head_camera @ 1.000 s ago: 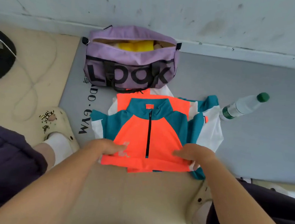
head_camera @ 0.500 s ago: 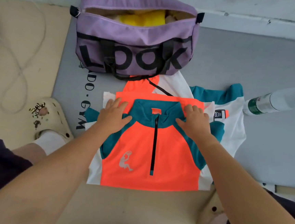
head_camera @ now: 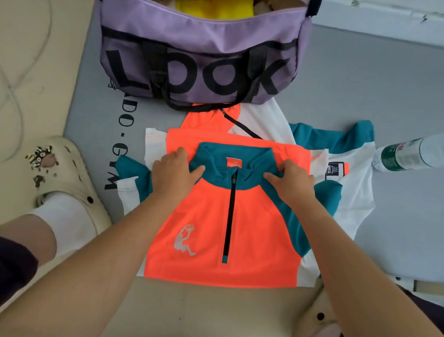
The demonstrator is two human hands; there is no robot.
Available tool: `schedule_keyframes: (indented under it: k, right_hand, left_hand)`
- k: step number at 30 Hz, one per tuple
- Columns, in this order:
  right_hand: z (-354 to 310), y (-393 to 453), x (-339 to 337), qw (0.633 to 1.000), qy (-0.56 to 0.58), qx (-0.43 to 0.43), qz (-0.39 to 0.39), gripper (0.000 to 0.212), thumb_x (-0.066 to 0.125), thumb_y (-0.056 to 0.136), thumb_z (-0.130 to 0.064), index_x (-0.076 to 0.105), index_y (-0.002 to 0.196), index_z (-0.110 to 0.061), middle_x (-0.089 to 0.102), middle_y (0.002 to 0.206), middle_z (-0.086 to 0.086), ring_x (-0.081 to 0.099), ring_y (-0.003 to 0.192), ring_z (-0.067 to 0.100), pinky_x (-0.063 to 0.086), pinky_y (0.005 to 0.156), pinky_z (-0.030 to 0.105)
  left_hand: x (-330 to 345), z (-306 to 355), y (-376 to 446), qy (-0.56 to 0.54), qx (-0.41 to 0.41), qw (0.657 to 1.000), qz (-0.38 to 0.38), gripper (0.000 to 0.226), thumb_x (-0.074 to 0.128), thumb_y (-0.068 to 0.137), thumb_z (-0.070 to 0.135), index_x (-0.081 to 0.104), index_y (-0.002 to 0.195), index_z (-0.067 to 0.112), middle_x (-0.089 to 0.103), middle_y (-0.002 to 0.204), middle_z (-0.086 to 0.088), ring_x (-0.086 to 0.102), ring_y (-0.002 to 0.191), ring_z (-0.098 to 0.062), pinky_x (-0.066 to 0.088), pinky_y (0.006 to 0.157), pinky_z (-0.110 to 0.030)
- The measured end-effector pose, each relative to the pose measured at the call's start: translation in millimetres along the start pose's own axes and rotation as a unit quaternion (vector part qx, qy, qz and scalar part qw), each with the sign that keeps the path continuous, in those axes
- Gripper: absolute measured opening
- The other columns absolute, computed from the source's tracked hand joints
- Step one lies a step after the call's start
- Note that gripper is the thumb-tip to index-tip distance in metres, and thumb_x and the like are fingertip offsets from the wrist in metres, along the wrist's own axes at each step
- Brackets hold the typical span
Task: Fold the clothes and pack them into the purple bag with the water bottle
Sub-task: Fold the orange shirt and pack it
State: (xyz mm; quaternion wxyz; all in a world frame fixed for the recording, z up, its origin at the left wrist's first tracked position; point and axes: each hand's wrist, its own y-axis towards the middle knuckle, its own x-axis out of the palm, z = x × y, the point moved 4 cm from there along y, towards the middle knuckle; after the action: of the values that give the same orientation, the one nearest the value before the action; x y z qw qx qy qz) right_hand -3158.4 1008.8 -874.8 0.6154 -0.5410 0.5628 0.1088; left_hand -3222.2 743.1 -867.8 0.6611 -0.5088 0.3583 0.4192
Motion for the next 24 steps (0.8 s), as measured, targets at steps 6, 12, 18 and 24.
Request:
schedule_keyframes:
  k: [6,12,18,24]
  right_hand:
    - [6.4,-3.8,1.8,0.993,0.114,-0.01,-0.003,0.026,0.067,0.088,-0.032,0.05,0.075,-0.016,0.055,0.075,-0.001,0.054,0.081,0.027,0.036,0.067,0.033]
    - [8.3,-7.1,-5.7,0.984,0.171,-0.022,0.052,0.023,0.067,0.087,-0.029,0.052,0.075,-0.016,0.056,0.076,0.0,0.051,0.076,0.023,0.034,0.064,0.031]
    - [10.2,-2.7,-7.9,0.974,0.21,-0.014,0.081,0.016,0.064,0.089,-0.028,0.059,0.077,-0.018,0.054,0.068,-0.007,0.053,0.076,0.023,0.036,0.064,0.033]
    - [31.3,-2.7,-18.1,0.973,0.225,0.024,0.044,0.039,0.075,0.072,-0.056,0.054,0.079,-0.024,0.058,0.071,-0.009,0.055,0.066,0.012,0.039,0.06,0.028]
  left_hand:
    - [-0.5,-9.8,7.0,-0.099,0.005,0.994,-0.038,0.021,0.061,0.093,0.031,0.063,0.079,0.015,0.056,0.087,-0.001,0.054,0.094,-0.03,0.035,0.082,-0.039]
    - [-14.3,-9.1,7.1,-0.225,0.032,0.972,0.062,0.02,0.053,0.098,0.024,0.049,0.081,0.015,0.054,0.063,-0.003,0.051,0.067,-0.029,0.043,0.064,-0.039]
    - [-7.3,5.5,0.3,-0.113,0.065,0.988,0.079,0.014,0.058,0.095,0.025,0.057,0.095,0.011,0.062,0.09,-0.01,0.056,0.088,-0.036,0.041,0.079,-0.045]
    - [26.1,59.7,-48.8,0.017,0.275,0.96,0.048,0.045,0.06,0.086,0.041,0.058,0.124,0.018,0.052,0.132,-0.01,0.049,0.12,-0.033,0.04,0.091,-0.044]
